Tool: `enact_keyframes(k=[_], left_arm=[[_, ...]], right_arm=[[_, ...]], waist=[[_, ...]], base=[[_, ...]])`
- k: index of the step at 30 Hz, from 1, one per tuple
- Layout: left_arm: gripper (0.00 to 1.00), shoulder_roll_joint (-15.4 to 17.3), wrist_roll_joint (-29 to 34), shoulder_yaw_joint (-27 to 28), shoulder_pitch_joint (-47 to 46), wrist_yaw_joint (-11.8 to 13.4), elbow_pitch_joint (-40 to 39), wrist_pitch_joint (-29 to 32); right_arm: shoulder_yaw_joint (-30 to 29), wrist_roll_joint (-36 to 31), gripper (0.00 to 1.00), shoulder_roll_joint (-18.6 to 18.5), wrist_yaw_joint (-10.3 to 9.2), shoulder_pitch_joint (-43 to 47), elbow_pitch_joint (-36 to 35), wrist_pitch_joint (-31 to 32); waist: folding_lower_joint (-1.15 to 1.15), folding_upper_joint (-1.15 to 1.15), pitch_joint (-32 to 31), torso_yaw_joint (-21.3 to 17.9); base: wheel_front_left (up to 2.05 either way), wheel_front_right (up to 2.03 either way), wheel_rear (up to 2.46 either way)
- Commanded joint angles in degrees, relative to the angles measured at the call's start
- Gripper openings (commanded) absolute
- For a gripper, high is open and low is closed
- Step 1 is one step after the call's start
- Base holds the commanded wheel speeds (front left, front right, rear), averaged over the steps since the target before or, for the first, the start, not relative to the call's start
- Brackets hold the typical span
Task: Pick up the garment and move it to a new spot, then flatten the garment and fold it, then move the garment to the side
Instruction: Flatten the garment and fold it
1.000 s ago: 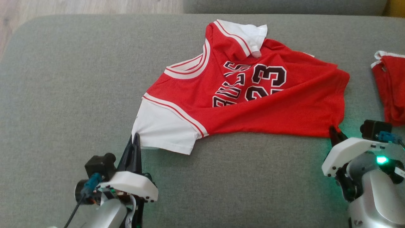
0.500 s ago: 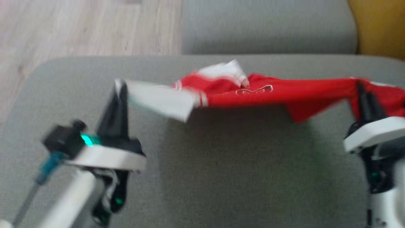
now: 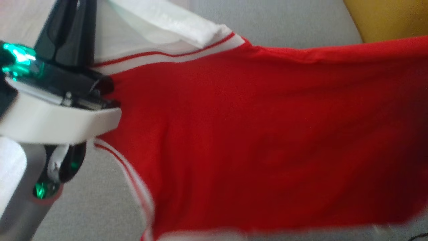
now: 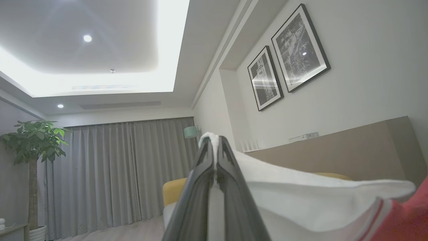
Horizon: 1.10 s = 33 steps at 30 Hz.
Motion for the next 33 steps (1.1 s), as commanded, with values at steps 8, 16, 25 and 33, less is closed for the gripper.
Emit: enact_keyframes(k=[8,16,25,33], left_arm=[[0.0,1.42,-1.05,1.89,-8.62,-2.38,5.85,3.12],[0.0,-0.28,2.88,0.74,-26.79,-9.81,23.38,0.69],[0.0,-6.91,7.91,-2.5,-44.57,-14.46,45.01,-4.73],[0.0,-13.57,6.79,-3.54,-46.15,-15.83,57.84,-12.36]], right_arm=[[5.38,-0.54,0.0,-2.56,-0.05,-8.83,4.86,2.62],[13.24,-4.33,0.0,-5.76,-0.05,-32.01,24.43,-2.22],[15.69,-12.65,0.0,-3.76,-0.05,-54.83,48.48,-10.13],[11.9,-19.64,0.0,-1.53,-0.05,-60.38,65.27,-17.63]], waist=[[0.01,0.0,9.33,-0.21],[0.01,0.0,19.49,-1.84],[0.01,0.0,21.39,-1.86],[0.01,0.0,28.23,0.55]], base=[[0.0,0.0,0.0],[0.0,0.0,0.0],[0.0,0.0,0.0],[0.0,0.0,0.0]])
